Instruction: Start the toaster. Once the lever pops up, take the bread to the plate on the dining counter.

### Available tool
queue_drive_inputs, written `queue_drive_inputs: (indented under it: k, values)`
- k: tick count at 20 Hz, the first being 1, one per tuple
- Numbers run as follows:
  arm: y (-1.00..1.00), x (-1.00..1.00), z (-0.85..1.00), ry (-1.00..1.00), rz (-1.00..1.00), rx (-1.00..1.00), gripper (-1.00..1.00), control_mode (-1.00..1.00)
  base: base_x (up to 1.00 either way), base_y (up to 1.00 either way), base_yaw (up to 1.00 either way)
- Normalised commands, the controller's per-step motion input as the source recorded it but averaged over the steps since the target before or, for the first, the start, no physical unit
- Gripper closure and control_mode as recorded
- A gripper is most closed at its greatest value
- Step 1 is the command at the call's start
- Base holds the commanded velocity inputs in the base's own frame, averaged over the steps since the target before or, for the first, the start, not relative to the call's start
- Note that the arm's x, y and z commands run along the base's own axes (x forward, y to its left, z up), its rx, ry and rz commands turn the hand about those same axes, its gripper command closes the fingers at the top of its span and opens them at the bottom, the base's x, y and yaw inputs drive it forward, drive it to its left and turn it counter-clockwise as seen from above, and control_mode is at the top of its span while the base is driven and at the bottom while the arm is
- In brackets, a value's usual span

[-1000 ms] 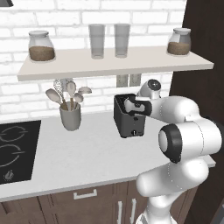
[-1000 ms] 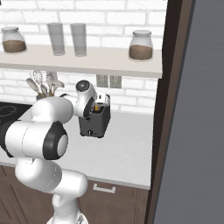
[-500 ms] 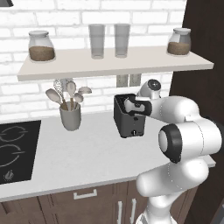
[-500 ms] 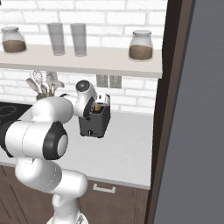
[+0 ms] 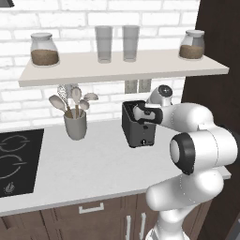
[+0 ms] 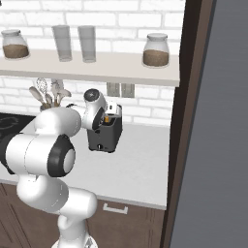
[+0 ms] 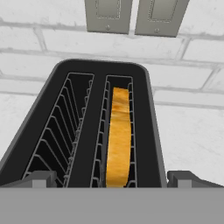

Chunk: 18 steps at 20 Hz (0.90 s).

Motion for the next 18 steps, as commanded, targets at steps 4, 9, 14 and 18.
queue_drive_inputs:
  k: [4,9,14,18]
  values:
    - [0.00,0.00,0.00,0.00,0.00,0.00,-1.00,-1.00,0.00,0.00,0.00]
    - [0.00,0.00,-0.03,0.00,0.00,0.00,-1.00,-1.00,0.00,0.00,0.00]
    - [0.00,0.00,-0.06,0.00,0.00,0.00,-1.00,-1.00,0.00,0.00,0.00]
    - [0.00,0.06,-0.06,0.00,0.00,0.00,-1.00,-1.00,0.00,0.00,0.00]
